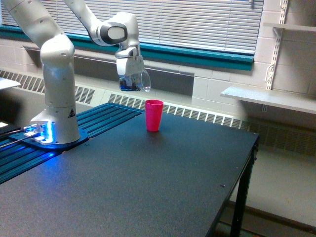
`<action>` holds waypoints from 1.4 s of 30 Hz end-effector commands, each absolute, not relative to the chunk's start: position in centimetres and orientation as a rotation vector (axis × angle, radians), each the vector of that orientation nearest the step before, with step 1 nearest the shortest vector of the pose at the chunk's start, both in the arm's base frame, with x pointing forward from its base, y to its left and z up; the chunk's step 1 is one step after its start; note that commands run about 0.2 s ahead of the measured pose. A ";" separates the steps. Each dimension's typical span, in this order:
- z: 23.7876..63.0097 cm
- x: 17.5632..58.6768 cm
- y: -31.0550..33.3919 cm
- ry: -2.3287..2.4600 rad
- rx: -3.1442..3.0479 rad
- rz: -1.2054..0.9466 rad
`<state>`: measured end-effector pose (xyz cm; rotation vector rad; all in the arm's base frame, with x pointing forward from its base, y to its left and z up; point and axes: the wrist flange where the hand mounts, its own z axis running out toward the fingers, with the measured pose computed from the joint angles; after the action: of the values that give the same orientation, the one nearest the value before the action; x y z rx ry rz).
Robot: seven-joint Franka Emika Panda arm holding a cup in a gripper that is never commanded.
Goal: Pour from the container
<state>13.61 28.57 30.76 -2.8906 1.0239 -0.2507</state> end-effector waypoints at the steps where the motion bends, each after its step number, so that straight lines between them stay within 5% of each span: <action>1: 29.2 13.7 27.6 1.056 -2.902 -0.230; 42: 28.0 18.9 29.5 0.990 -2.906 -0.153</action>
<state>18.61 29.31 28.04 -2.8724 1.0406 -0.1534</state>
